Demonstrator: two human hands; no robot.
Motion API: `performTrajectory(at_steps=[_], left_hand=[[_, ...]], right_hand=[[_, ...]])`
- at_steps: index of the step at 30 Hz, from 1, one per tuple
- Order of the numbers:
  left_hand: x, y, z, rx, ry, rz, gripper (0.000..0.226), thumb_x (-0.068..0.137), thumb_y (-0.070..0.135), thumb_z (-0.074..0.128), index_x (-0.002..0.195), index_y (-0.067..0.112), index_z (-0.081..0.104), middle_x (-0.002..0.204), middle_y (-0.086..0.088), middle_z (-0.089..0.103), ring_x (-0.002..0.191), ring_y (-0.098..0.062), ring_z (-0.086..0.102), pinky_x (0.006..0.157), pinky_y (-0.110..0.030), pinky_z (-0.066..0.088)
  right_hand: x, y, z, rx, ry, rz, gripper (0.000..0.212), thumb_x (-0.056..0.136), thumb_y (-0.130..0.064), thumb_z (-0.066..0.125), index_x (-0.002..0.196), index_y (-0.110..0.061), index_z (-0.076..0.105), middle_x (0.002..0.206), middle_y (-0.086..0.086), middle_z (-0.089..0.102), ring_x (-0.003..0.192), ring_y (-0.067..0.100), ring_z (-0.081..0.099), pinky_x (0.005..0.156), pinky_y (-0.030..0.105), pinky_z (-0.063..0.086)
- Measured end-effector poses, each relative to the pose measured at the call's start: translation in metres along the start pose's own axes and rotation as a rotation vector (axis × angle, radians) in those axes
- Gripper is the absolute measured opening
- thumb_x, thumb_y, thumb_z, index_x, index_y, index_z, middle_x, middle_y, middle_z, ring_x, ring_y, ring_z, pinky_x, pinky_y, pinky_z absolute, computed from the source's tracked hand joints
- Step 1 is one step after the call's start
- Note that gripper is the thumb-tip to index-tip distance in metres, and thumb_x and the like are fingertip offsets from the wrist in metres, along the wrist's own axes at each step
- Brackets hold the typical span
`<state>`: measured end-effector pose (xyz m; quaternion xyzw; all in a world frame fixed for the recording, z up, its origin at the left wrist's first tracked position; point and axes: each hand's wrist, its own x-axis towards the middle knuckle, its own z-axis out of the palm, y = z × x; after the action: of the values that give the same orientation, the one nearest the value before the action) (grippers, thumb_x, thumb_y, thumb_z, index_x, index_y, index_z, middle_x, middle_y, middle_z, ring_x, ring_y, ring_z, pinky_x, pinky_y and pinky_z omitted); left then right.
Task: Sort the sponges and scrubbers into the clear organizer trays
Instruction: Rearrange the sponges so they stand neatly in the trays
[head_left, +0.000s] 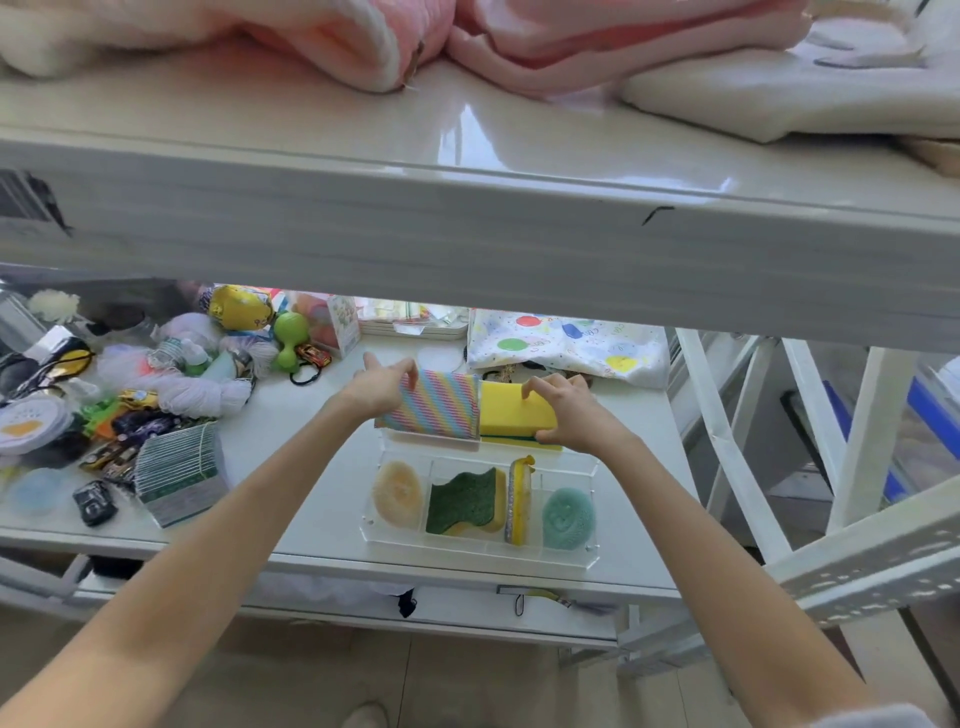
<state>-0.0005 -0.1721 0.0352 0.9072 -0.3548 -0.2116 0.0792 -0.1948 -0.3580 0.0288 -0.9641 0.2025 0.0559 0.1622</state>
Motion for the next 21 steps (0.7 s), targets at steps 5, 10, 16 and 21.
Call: performTrajectory(at_steps=[5,10,16,21], left_hand=[[0.003,0.003,0.011,0.063,0.080,0.060,0.039,0.089,-0.008,0.035,0.113,0.020,0.048,0.125,-0.018,0.031,0.104,-0.037,0.048,0.086,-0.041,0.053],[-0.001,0.010,0.020,0.189,0.165,0.115,0.038,0.089,-0.003,0.045,0.117,0.021,0.053,0.143,-0.016,0.028,0.130,-0.036,0.026,0.104,-0.047,0.036],[-0.002,0.005,0.024,0.138,-0.069,0.300,0.048,0.088,0.044,0.057,0.132,0.030,0.045,0.149,-0.007,0.034,0.136,-0.031,0.024,0.112,-0.051,0.027],[-0.001,0.005,0.022,0.091,-0.125,0.347,0.058,0.088,0.040,0.059,0.141,0.034,0.037,0.154,-0.007,0.030,0.141,-0.032,0.017,0.116,-0.051,0.019]], right_hand=[[0.001,0.002,0.006,-0.014,0.003,0.028,0.051,0.078,-0.018,0.071,0.120,-0.026,0.042,0.136,0.009,0.042,0.120,0.030,0.034,0.091,0.043,0.045],[0.001,-0.001,0.007,-0.069,0.010,0.058,0.050,0.078,-0.016,0.071,0.118,-0.024,0.042,0.134,0.009,0.043,0.117,0.032,0.040,0.087,0.043,0.048],[0.003,-0.005,0.006,-0.120,0.015,0.090,0.048,0.078,-0.011,0.068,0.116,-0.023,0.041,0.132,0.010,0.044,0.110,0.033,0.046,0.072,0.036,0.046],[0.000,-0.004,0.008,-0.061,0.027,0.103,0.048,0.077,-0.007,0.069,0.114,-0.021,0.042,0.128,0.012,0.044,0.091,0.030,0.055,0.066,0.036,0.049]])
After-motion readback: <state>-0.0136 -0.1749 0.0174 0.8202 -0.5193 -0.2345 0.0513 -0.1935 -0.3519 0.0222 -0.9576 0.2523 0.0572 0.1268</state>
